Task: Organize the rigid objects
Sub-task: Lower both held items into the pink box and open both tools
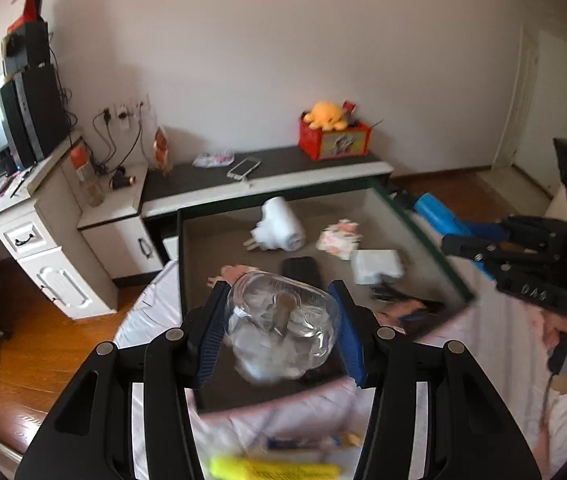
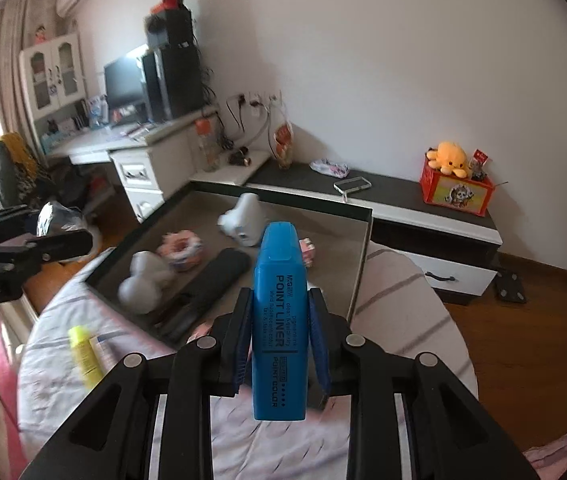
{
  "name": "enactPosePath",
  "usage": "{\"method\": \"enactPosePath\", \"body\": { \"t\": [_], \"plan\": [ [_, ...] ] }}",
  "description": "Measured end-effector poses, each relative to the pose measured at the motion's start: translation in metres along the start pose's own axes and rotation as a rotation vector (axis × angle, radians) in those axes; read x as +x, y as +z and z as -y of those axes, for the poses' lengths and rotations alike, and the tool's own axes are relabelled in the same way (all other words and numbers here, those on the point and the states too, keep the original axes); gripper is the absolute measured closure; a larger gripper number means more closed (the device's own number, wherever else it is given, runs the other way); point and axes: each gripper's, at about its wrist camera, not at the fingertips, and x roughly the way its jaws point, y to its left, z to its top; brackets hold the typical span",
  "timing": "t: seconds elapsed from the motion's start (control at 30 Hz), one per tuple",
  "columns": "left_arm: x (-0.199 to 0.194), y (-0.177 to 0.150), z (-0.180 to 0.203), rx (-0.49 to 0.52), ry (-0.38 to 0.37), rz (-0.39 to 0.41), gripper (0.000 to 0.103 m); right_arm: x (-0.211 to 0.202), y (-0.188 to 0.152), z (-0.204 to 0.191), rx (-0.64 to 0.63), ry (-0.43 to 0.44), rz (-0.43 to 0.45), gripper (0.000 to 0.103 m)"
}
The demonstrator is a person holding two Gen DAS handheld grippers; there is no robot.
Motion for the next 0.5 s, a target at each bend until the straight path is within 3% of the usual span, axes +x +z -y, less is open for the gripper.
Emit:
{"method": "enactPosePath", "body": {
  "t": [0.27,0.5],
  "plan": [
    [0.080,0.016,-0.029,-0.002,0.034,-0.128,0.053,0.070,0.026,0.025,-0.004,-0.037,-0.114,0.076],
    [0.113,0.023,-0.035,0.010,0.058,-0.158,0.053,0.106,0.032,0.030,-0.036,-0.084,-0.196,0.076]
  ]
}}
